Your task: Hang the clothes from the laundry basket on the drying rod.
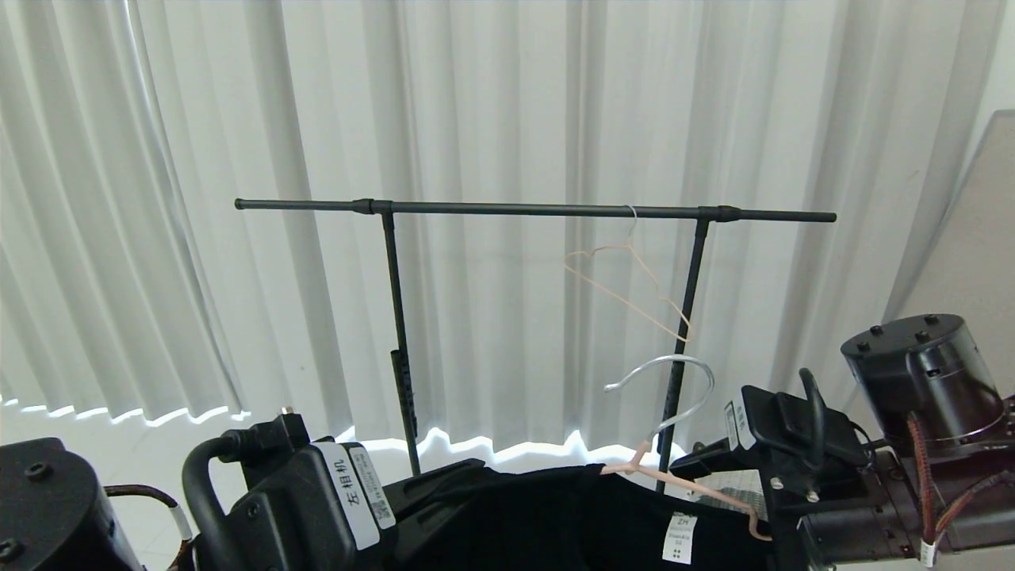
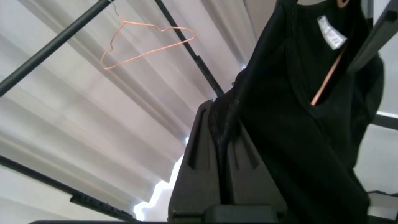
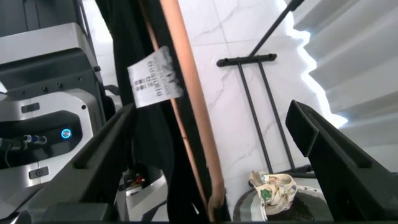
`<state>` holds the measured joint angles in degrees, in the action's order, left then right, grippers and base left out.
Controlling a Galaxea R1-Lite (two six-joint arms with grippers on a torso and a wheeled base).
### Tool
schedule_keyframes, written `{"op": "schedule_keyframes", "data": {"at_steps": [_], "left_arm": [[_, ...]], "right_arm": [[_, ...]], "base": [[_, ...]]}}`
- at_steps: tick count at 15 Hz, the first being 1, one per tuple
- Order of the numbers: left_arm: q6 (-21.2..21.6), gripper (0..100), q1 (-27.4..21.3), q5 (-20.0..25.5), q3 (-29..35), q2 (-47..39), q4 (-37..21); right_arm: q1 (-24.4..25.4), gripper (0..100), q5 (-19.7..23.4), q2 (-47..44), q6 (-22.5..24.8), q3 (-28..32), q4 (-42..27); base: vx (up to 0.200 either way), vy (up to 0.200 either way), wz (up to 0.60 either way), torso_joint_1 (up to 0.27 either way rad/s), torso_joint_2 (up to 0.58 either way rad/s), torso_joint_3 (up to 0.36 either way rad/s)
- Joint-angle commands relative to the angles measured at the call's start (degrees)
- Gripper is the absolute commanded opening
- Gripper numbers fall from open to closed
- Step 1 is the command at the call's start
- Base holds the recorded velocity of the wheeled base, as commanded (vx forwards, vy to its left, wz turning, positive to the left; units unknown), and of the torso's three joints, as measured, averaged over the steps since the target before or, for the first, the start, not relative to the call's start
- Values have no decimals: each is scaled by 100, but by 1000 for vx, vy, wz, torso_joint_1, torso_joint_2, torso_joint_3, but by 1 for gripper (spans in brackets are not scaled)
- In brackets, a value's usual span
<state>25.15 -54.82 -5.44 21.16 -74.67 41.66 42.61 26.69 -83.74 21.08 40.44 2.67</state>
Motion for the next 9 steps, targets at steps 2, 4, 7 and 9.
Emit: {"op": "schedule_keyframes", "data": {"at_steps": [2,4,7,9], "left_arm": [[-1,0,-2,-1,11,-13,0],[8,0,-2,-1,11,-4,0],[16,0,-2,-1,11,5,0],[25,0,-2,-1,11,5,0]], "right_arm": [[2,100,-14,-20,2,-1,-3],[2,100,-23,-20,-7,-18,-3],[2,100,-32,-29,-7,-27,5],[-7,0,-225,-29,2,-27,14]], "base": [[0,0,0,0,0,0],[0,0,0,0,0,0],[0,0,0,0,0,0],[0,0,0,0,0,0]]}}
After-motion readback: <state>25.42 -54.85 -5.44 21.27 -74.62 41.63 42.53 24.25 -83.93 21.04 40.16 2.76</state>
